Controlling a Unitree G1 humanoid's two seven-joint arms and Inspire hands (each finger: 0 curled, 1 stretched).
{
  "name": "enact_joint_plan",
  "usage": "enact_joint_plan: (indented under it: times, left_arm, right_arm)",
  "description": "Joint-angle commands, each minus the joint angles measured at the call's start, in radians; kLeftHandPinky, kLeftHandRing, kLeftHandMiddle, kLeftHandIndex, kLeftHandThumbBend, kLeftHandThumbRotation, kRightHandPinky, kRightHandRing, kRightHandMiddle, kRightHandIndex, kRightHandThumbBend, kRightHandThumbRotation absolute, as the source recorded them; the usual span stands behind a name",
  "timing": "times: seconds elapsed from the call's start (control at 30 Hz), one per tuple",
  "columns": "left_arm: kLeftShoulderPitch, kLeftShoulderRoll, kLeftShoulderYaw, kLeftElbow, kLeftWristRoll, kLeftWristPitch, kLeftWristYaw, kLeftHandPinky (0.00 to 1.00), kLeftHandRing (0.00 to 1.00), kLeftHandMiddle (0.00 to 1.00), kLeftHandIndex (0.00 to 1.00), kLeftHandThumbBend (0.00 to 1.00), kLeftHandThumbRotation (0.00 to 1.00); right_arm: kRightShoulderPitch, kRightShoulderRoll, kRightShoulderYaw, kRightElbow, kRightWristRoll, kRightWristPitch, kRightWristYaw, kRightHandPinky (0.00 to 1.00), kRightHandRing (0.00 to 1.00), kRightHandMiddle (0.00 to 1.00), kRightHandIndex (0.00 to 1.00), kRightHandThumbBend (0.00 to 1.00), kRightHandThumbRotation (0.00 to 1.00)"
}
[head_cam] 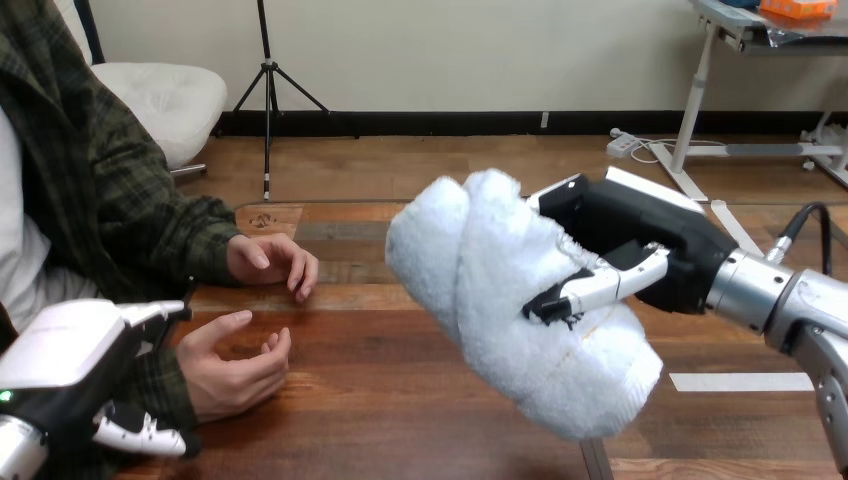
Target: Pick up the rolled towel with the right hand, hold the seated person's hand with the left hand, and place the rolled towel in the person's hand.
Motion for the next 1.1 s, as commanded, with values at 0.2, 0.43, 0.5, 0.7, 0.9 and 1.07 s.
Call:
enact_joint_plan:
  times: [0.2,0.43,0.5,0.7,0.9,1.07]
  left_arm:
    - [-0.092,0.059,-0.057,0.072,-0.002,0.001,0.035,0.75,0.83,0.84,0.84,1.00,0.31]
    - [-0.093,0.065,-0.070,0.074,0.000,0.015,0.028,0.72,0.79,0.82,0.82,1.00,0.31]
    - [-0.090,0.069,-0.074,0.069,0.010,0.028,0.024,0.71,0.78,0.81,0.82,1.00,0.32]
    - [-0.077,0.072,-0.084,0.049,0.015,0.050,0.036,0.68,0.75,0.79,0.80,1.00,0.32]
    - [-0.066,0.067,-0.092,0.044,0.023,0.066,0.070,0.65,0.71,0.76,0.77,1.00,0.28]
    - [-0.059,0.058,-0.101,0.053,0.035,0.080,0.118,0.62,0.67,0.73,0.75,1.00,0.23]
  right_arm:
    - [-0.089,0.010,-0.023,-0.038,0.045,0.025,-0.009,0.07,0.13,0.19,0.25,0.76,0.00]
    - [-0.114,0.024,-0.011,-0.013,0.034,0.006,-0.007,0.07,0.12,0.19,0.25,0.75,0.00]
    - [-0.121,0.029,-0.004,-0.008,0.026,0.000,-0.009,0.07,0.12,0.19,0.25,0.76,0.00]
    - [-0.131,0.039,0.013,-0.004,0.009,-0.023,-0.009,0.07,0.13,0.20,0.25,0.76,0.00]
    - [-0.143,0.056,0.018,0.012,0.026,-0.038,0.022,0.08,0.13,0.20,0.26,0.77,0.00]
    - [-0.151,0.070,0.019,0.021,0.036,-0.064,0.054,0.08,0.14,0.21,0.27,0.77,0.00]
